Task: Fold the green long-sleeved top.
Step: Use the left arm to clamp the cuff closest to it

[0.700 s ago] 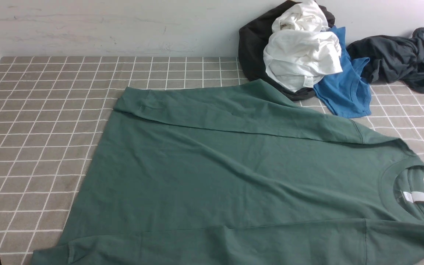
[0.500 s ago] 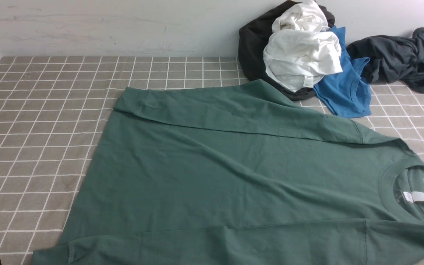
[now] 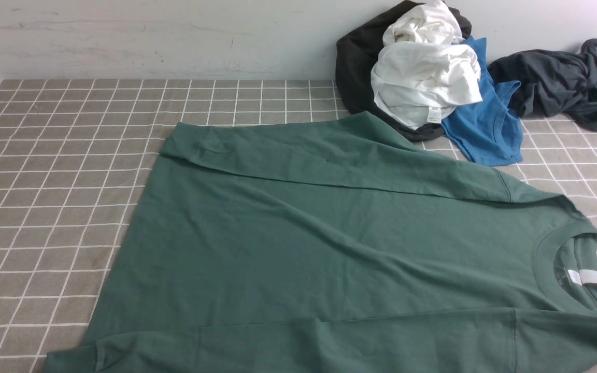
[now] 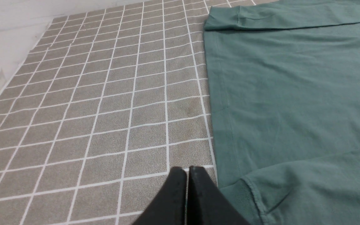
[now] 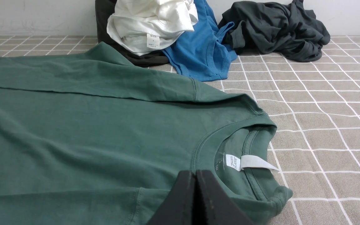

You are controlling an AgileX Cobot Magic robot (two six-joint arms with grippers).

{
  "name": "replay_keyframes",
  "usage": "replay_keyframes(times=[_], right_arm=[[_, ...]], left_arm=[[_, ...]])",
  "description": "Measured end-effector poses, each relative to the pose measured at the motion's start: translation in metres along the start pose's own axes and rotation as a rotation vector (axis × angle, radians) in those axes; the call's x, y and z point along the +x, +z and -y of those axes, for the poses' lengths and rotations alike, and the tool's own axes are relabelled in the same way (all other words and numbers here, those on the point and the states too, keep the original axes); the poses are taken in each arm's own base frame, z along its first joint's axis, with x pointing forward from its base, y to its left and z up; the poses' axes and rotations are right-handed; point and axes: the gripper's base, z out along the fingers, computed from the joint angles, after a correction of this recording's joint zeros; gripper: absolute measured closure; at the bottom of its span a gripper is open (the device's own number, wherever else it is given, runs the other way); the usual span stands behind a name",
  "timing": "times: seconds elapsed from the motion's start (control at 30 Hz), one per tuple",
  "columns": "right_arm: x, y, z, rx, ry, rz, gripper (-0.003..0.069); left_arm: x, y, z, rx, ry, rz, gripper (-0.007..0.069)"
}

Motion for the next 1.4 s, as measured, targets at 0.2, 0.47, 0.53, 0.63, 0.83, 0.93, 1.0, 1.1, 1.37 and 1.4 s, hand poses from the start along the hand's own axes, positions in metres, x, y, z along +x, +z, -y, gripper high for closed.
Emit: replay_keyframes(times=[0.2, 0.47, 0.53, 0.63, 0.83, 0.93, 1.0, 1.1, 1.37, 1.4], right_arm=[[0.000, 0.000, 0.000, 0.000, 0.000, 0.000, 0.0673], [-0.009, 0.000, 0.001, 0.011, 0.000, 0.100, 0.0673], [-0.017, -0.001, 0.002, 0.021, 0.000, 0.190, 0.0673], [-0.028, -0.004, 0.003, 0.034, 0.008, 0.314, 0.0673], [-0.045, -0.012, 0.005, 0.023, 0.149, 0.525, 0.0673], [-0.055, -0.019, 0.007, -0.002, 0.254, 0.668, 0.0673], [-0.060, -0.023, 0.008, -0.015, 0.289, 0.733, 0.0673], [-0.071, -0.029, 0.008, -0.025, 0.303, 0.787, 0.0673], [-0.173, -0.026, 0.007, 0.025, 0.090, 0.653, 0.0671], [-0.184, -0.015, 0.007, 0.036, 0.038, 0.589, 0.0671]], left_arm=[[-0.003, 0.000, -0.001, -0.009, 0.022, 0.035, 0.0631], [-0.018, -0.002, -0.002, -0.018, -0.013, 0.204, 0.0631], [-0.024, -0.003, -0.002, -0.026, -0.017, 0.272, 0.0631], [-0.030, -0.005, -0.003, -0.035, -0.019, 0.344, 0.0631], [-0.042, -0.010, -0.005, -0.047, -0.039, 0.483, 0.0631], [-0.055, -0.019, -0.007, -0.032, -0.148, 0.665, 0.0631], [-0.064, -0.028, -0.008, -0.001, -0.245, 0.808, 0.0631], [-0.083, -0.042, -0.011, 0.063, -0.372, 0.931, 0.0631], [-0.187, -0.055, -0.017, 0.017, -0.196, 0.746, 0.0631], [-0.193, -0.049, -0.018, 0.003, -0.159, 0.705, 0.0631]])
